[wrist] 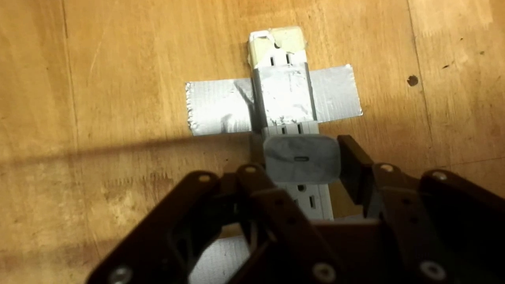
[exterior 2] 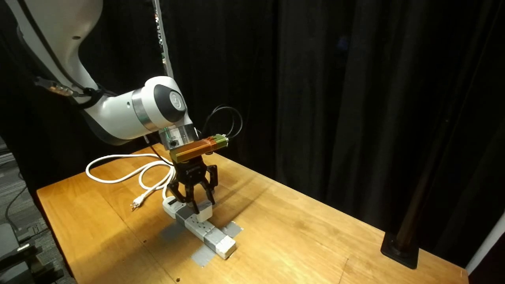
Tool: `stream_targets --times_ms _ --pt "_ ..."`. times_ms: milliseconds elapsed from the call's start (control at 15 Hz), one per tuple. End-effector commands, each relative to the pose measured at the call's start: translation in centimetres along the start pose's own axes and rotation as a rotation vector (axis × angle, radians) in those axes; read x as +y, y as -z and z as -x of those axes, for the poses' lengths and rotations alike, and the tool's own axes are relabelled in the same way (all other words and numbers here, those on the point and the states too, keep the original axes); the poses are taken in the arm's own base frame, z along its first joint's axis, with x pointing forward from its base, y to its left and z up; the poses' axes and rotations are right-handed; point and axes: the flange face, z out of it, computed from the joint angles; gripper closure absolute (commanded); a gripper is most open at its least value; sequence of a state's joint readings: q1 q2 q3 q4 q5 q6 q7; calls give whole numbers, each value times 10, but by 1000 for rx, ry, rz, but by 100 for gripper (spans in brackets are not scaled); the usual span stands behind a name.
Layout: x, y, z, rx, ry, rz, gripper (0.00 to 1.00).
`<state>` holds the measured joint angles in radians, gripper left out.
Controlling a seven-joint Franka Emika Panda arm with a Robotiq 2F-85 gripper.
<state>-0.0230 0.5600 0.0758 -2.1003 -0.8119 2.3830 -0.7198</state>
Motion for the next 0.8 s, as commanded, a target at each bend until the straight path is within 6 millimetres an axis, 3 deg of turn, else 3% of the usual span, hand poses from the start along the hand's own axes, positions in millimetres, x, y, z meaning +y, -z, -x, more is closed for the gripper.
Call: stream_targets --times_ms 0,733 --pt "6 0 -3 0 29 15 78" --pt "6 -9 -10 10 94 -15 78"
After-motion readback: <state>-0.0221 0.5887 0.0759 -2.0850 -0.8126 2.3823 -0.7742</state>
